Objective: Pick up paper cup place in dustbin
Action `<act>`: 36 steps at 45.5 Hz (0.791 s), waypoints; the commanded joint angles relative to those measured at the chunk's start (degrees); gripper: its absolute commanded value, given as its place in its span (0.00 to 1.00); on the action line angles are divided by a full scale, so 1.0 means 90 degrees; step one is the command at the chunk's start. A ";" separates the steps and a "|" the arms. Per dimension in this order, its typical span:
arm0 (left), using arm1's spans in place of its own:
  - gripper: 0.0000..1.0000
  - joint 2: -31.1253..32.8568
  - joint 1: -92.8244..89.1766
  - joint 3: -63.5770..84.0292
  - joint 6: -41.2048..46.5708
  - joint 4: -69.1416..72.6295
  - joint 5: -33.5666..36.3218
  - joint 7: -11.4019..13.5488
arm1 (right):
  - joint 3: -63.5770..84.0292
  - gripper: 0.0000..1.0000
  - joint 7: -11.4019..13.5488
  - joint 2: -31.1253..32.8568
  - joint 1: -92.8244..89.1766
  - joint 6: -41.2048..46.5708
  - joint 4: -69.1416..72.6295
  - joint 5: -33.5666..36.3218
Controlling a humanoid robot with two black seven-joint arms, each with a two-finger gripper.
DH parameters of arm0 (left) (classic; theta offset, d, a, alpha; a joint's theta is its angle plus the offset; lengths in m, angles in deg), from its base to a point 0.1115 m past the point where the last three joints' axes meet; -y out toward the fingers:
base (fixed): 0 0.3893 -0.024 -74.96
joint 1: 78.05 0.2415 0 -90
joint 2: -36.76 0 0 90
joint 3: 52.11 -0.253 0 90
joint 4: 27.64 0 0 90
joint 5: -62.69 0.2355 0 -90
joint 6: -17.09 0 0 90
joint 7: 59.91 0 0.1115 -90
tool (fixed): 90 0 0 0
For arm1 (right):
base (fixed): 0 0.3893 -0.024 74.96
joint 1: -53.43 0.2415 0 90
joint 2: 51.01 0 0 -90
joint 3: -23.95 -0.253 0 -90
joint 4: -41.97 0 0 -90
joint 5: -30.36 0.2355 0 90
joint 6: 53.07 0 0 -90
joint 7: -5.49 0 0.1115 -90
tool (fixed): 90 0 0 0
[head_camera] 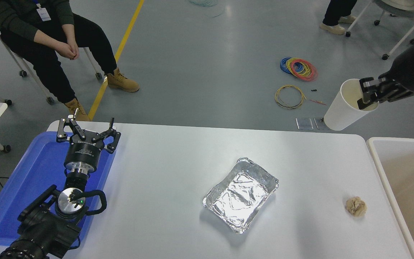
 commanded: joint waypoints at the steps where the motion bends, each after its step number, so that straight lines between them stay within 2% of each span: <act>1: 1.00 0.0001 0.0006 0.0000 0.0000 -0.0001 0.0001 0.0001 | -0.0050 0.00 -0.0002 0.0401 -0.0874 -0.0214 -0.1073 0.0057; 12: 1.00 0.0010 -0.0004 0.0000 0.0000 -0.0001 0.0001 0.0001 | -0.0245 0.00 0.0008 0.0617 -0.2601 -0.0594 -0.3026 0.0252; 23: 1.00 0.0001 -0.0004 0.0000 0.0000 -0.0001 0.0001 -0.0008 | -0.0216 0.00 0.0076 0.0617 -0.4360 -0.1630 -0.4228 0.1091; 31: 1.00 0.0001 -0.0004 0.0000 -0.0009 -0.0001 0.0001 -0.0008 | -0.0255 0.00 0.0096 0.0607 -0.5356 -0.2030 -0.5224 0.1560; 36: 1.00 0.0001 -0.0004 0.0000 -0.0009 -0.0001 0.0001 -0.0008 | -0.0313 0.00 0.0242 0.0617 -0.5903 -0.2381 -0.5644 0.1863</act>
